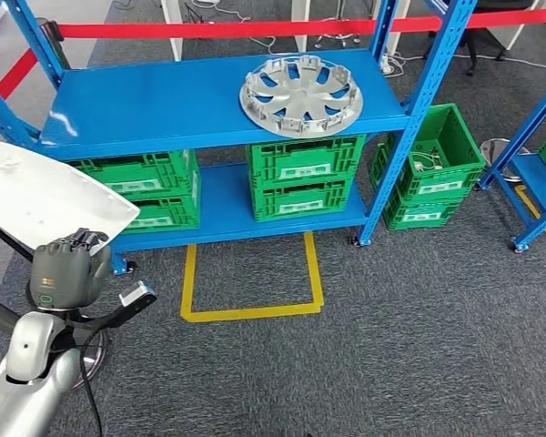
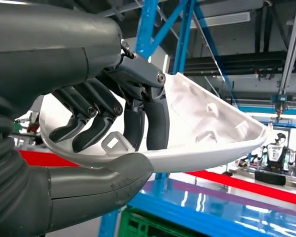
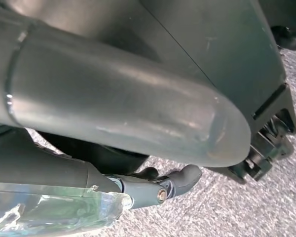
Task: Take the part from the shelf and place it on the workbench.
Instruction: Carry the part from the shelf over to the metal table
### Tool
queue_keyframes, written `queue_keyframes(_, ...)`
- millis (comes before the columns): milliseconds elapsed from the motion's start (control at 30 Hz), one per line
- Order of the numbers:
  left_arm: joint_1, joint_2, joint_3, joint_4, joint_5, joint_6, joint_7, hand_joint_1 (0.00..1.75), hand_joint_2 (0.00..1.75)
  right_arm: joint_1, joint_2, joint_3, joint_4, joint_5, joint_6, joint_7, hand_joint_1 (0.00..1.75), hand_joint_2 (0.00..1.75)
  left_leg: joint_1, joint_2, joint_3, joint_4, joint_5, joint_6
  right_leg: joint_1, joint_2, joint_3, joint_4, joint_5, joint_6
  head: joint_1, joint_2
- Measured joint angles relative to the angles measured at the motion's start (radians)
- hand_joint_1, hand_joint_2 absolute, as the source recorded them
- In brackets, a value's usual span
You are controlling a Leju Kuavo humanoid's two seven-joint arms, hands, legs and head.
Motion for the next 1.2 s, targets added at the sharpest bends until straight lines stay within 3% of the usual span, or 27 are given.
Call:
queue_keyframes(33, 0.004, 0.0, 0.003, -0.002, 0.001, -0.002, 0.0, 1.75, 1.75, 0.001, 0.0, 0.0, 0.0, 0.0, -0.001, 0.001, 0.0, 0.0, 0.001, 0.002, -0.011, 0.0, 0.011, 0.009, -0.001, 0.0, -0.009, 0.02, -0.03, 0.006, 0.001, 0.0)
queue_keyframes(67, 0.005, 0.0, 0.006, -0.004, 0.002, -0.004, 0.0, 1.75, 1.75, 0.002, 0.0, 0.0, 0.0, 0.0, -0.001, 0.001, 0.0, 0.0, 0.002, 0.003, -0.024, -0.001, 0.023, 0.016, -0.002, 0.0, -0.021, 0.063, -0.078, 0.011, 0.002, 0.0)
queue_keyframes(133, 0.007, 0.0, 0.012, -0.009, 0.002, -0.006, 0.0, 1.75, 1.75, -0.001, 0.0, 0.0, 0.0, 0.0, -0.002, 0.002, 0.0, 0.0, 0.0, 0.003, -0.052, 0.0, 0.047, 0.022, -0.002, 0.0, -0.047, 0.195, -0.182, 0.017, 0.006, 0.0)
queue_keyframes(167, 0.007, 0.001, 0.014, -0.01, 0.002, -0.008, 0.0, 1.75, 1.75, -0.002, 0.0, 0.0, 0.0, 0.0, -0.002, 0.002, 0.0, 0.0, -0.001, 0.003, -0.066, 0.001, 0.059, 0.023, -0.002, 0.0, -0.052, 0.256, -0.205, 0.017, 0.007, 0.0)
queue_keyframes(200, 0.008, 0.001, 0.015, -0.011, 0.002, -0.009, 0.0, 1.75, 1.75, -0.002, 0.0, 0.0, 0.0, 0.0, -0.002, 0.002, 0.0, 0.0, -0.003, 0.003, -0.081, 0.001, 0.071, 0.023, -0.002, 0.0, -0.046, 0.293, -0.202, 0.016, 0.007, 0.0)
queue_keyframes(233, 0.008, 0.002, 0.015, -0.011, 0.003, -0.011, -0.001, 1.75, 1.75, -0.002, 0.0, 0.0, 0.0, 0.001, -0.003, 0.002, 0.0, 0.0, -0.005, 0.003, -0.095, 0.002, 0.082, 0.023, -0.001, 0.0, -0.024, 0.296, -0.178, 0.013, 0.007, 0.0)
queue_keyframes(300, 0.008, 0.004, 0.016, -0.012, 0.006, -0.016, -0.004, 1.75, 1.75, -0.003, 0.0, 0.001, 0.0, 0.003, -0.007, 0.003, 0.0, 0.0, -0.009, 0.002, -0.119, 0.002, 0.101, 0.02, 0.002, 0.0, 0.068, 0.199, -0.132, 0.0, 0.007, 0.0)
queue_keyframes(367, 0.008, 0.007, 0.018, -0.015, 0.01, -0.02, -0.006, 1.75, 1.75, -0.005, 0.0, 0.004, 0.0, 0.009, -0.013, 0.006, 0.0, 0.0, -0.012, 0.002, -0.132, 0.004, 0.117, 0.013, 0.007, 0.0, 0.183, 0.041, -0.149, -0.012, 0.006, 0.0)
queue_keyframes(433, 0.008, 0.009, 0.022, -0.019, 0.013, -0.022, -0.006, 1.75, 1.75, -0.005, 0.0, 0.011, 0.0, 0.017, -0.023, 0.011, 0.0, 0.0, -0.013, 0.001, -0.136, 0.003, 0.133, 0.004, 0.012, 0.0, 0.229, -0.04, -0.175, -0.017, 0.007, 0.0)
queue_keyframes(500, 0.009, 0.01, 0.029, -0.02, 0.016, -0.023, -0.006, 1.75, 1.75, -0.003, 0.001, 0.017, 0.0, 0.023, -0.033, 0.016, 0.0, 0.0, -0.01, -0.001, -0.144, 0.006, 0.135, -0.008, 0.009, -0.005, 0.216, -0.045, -0.164, -0.027, 0.008, 0.0)
queue_keyframes(533, 0.011, 0.012, 0.032, -0.02, 0.018, -0.023, -0.006, 1.75, 1.75, -0.003, 0.001, 0.019, 0.0, 0.026, -0.037, 0.02, 0.0, 0.0, -0.009, -0.003, -0.153, 0.022, 0.116, -0.014, 0.007, -0.008, 0.211, -0.046, -0.156, -0.035, 0.006, 0.0)
queue_keyframes(567, 0.012, 0.014, 0.036, -0.02, 0.019, -0.023, -0.007, 1.75, 1.75, -0.003, 0.002, 0.021, 0.0, 0.028, -0.041, 0.024, 0.0, 0.0, -0.007, -0.003, -0.168, 0.058, 0.081, -0.021, 0.004, -0.013, 0.205, -0.047, -0.147, -0.041, 0.003, 0.0)
queue_keyframes(633, 0.012, 0.016, 0.039, -0.019, 0.021, -0.022, -0.01, 1.75, 1.75, -0.004, 0.005, 0.027, 0.0, 0.033, -0.049, 0.039, 0.0, 0.0, -0.003, -0.003, -0.212, 0.183, -0.005, -0.033, 0.004, -0.024, 0.191, -0.046, -0.134, -0.048, -0.002, 0.0)
queue_keyframes(667, 0.013, 0.016, 0.041, -0.019, 0.022, -0.021, -0.012, 1.75, 1.75, -0.003, 0.006, 0.03, 0.0, 0.035, -0.052, 0.046, 0.0, 0.0, -0.001, -0.003, -0.232, 0.246, -0.03, -0.038, 0.004, -0.032, 0.184, -0.044, -0.129, -0.048, -0.003, 0.0)
queue_keyframes(700, 0.014, 0.016, 0.042, -0.018, 0.023, -0.02, -0.013, 1.75, 1.75, -0.003, 0.008, 0.033, 0.0, 0.036, -0.054, 0.051, 0.0, 0.0, 0.001, -0.003, -0.24, 0.283, -0.035, -0.042, 0.004, -0.039, 0.177, -0.042, -0.126, -0.048, -0.003, 0.0)
queue_keyframes(733, 0.015, 0.016, 0.044, -0.018, 0.024, -0.02, -0.016, 1.75, 1.75, -0.003, 0.009, 0.035, 0.0, 0.037, -0.057, 0.055, 0.0, 0.0, 0.003, -0.001, -0.23, 0.283, -0.022, -0.045, 0.003, -0.048, 0.172, -0.04, -0.124, -0.047, -0.003, 0.0)
queue_keyframes(767, 0.015, 0.016, 0.047, -0.018, 0.026, -0.019, -0.017, 1.75, 1.75, -0.003, 0.01, 0.038, 0.0, 0.037, -0.058, 0.056, 0.0, 0.0, 0.005, 0.003, -0.201, 0.242, 0.006, -0.047, 0.002, -0.056, 0.169, -0.037, -0.123, -0.046, -0.003, 0.0)
queue_keyframes(800, 0.015, 0.016, 0.052, -0.018, 0.028, -0.018, -0.018, 1.75, 1.75, -0.004, 0.012, 0.04, 0.0, 0.038, -0.06, 0.058, 0.0, 0.0, 0.007, 0.018, -0.157, 0.174, 0.036, -0.049, 0.002, -0.065, 0.167, -0.033, -0.124, -0.044, -0.003, 0.0)
queue_keyframes(867, 0.013, 0.016, 0.059, -0.018, 0.031, -0.017, -0.02, 1.75, 1.75, -0.005, 0.014, 0.044, 0.0, 0.038, -0.063, 0.06, 0.0, 0.0, 0.002, 0.063, -0.088, 0.053, 0.071, -0.047, 0.009, -0.082, 0.163, -0.025, -0.127, -0.036, -0.005, 0.0)
queue_keyframes(900, 0.012, 0.016, 0.062, -0.018, 0.032, -0.017, -0.021, 1.75, 1.75, -0.005, 0.015, 0.045, 0.0, 0.038, -0.064, 0.06, 0.0, 0.0, -0.001, 0.078, -0.074, 0.022, 0.073, -0.041, 0.013, -0.091, 0.161, -0.021, -0.128, -0.032, -0.006, 0.0)
queue_keyframes(933, 0.011, 0.016, 0.063, -0.018, 0.032, -0.016, -0.021, 1.75, 1.75, -0.005, 0.016, 0.045, 0.0, 0.039, -0.065, 0.061, 0.0, 0.0, -0.005, 0.078, -0.075, 0.014, 0.071, -0.034, 0.017, -0.101, 0.159, -0.019, -0.128, -0.028, -0.005, 0.0)
queue_keyframes(1000, 0.014, 0.016, 0.065, -0.018, 0.033, -0.016, -0.021, 1.75, 1.75, -0.006, 0.016, 0.049, 0.0, 0.041, -0.068, 0.064, 0.0, 0.0, -0.001, 0.053, -0.085, 0.01, 0.073, -0.017, 0.017, -0.114, 0.155, -0.012, -0.134, -0.021, -0.004, 0.0)
queue_keyframes(1067, 0.013, 0.017, 0.066, -0.018, 0.034, -0.017, -0.022, 1.75, 1.75, -0.007, 0.016, 0.053, 0.0, 0.046, -0.074, 0.067, 0.0, 0.0, 0.003, 0.029, -0.091, 0.007, 0.08, -0.002, 0.012, -0.077, 0.13, 0.042, -0.173, -0.01, 0.0, 0.0)
queue_keyframes(1133, 0.01, 0.016, 0.066, -0.017, 0.036, -0.017, -0.023, 1.75, 1.75, -0.006, 0.017, 0.057, 0.0, 0.049, -0.079, 0.07, 0.0, 0.0, 0.004, 0.004, -0.099, 0.007, 0.087, 0.008, 0.006, -0.025, 0.071, 0.175, -0.24, -0.002, 0.004, 0.0)
queue_keyframes(1167, 0.01, 0.016, 0.066, -0.016, 0.037, -0.018, -0.024, 1.75, 1.75, -0.005, 0.017, 0.058, 0.0, 0.049, -0.081, 0.071, 0.0, 0.0, 0.004, -0.009, -0.103, 0.008, 0.089, 0.011, 0.004, -0.014, 0.039, 0.242, -0.264, -0.001, 0.004, 0.0)
queue_keyframes(1200, 0.01, 0.016, 0.066, -0.016, 0.037, -0.018, -0.024, 1.75, 1.75, -0.004, 0.017, 0.059, 0.0, 0.049, -0.083, 0.072, 0.0, 0.0, 0.003, -0.023, -0.105, 0.008, 0.091, 0.012, 0.003, -0.009, 0.019, 0.282, -0.271, -0.001, 0.004, 0.0)
